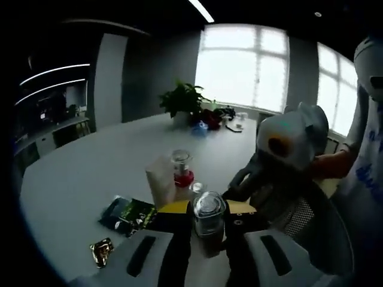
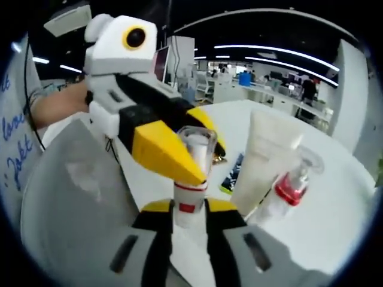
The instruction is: Arrange the skincare products in the storage area until every visible bottle or jar stands upright without overlapping.
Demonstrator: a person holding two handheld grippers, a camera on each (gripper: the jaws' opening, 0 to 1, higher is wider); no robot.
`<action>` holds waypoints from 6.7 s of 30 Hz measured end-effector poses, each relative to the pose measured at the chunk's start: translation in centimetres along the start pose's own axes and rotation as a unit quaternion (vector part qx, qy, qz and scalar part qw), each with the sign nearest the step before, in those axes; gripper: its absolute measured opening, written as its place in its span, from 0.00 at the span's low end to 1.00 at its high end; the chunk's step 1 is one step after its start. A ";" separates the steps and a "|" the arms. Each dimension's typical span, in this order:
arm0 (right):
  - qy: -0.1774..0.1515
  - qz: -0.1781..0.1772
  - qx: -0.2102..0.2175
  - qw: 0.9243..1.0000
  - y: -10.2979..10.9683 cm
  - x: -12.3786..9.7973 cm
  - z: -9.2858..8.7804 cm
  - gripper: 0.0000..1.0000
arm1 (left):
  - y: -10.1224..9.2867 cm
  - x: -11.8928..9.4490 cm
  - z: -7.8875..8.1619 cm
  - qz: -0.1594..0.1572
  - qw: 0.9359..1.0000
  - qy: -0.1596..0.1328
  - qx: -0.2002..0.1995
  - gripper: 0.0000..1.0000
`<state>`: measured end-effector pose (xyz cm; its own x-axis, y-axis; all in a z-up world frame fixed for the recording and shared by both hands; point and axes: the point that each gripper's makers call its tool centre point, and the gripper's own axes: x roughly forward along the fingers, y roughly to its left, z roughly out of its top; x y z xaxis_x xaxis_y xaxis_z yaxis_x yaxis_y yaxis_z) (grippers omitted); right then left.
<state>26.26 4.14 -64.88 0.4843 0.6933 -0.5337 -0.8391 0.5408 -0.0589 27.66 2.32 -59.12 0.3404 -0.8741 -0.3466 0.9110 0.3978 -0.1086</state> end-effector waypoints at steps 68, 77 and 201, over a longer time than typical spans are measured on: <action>0.108 0.040 -0.085 0.990 0.5 2.8 -3.9 0.25 | 2.4 -0.3 -7.8 -0.008 0.992 0.104 0.074 0.24; 0.106 0.023 -0.065 0.992 0.1 0.8 -4.4 0.24 | 3.0 -0.6 -8.9 0.008 0.989 0.131 0.066 0.23; 0.159 -0.059 0.010 0.986 -7.6 -0.5 -8.4 0.12 | 2.3 6.6 -9.8 0.155 0.970 0.142 -0.124 0.13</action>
<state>30.33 -4.30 -71.29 0.4732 0.4432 -0.7614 -0.7749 0.6205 -0.1205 29.68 0.18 -70.78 0.4795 -0.6033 -0.6373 0.6794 0.7149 -0.1656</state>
